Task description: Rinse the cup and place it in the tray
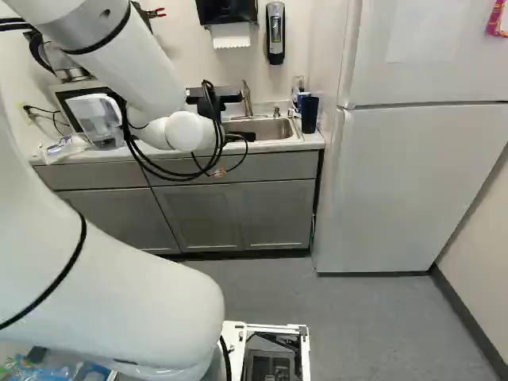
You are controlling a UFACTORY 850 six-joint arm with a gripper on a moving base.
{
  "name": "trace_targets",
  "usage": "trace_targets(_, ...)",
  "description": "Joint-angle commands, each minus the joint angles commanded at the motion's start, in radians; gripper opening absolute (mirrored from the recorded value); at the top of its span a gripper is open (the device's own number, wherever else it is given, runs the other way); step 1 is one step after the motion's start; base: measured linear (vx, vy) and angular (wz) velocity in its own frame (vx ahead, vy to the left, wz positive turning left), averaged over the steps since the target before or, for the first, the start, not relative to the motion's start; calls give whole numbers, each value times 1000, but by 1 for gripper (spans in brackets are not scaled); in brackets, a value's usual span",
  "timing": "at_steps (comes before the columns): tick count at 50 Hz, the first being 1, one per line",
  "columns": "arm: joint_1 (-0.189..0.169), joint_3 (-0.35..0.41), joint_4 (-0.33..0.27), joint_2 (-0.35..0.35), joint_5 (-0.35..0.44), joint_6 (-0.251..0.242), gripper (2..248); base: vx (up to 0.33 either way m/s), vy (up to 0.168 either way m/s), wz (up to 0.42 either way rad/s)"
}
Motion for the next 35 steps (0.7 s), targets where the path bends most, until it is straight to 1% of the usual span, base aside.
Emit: trace_targets(35, 0, -75, 0, 4, -120, 0, 247, 0, 0, 0)
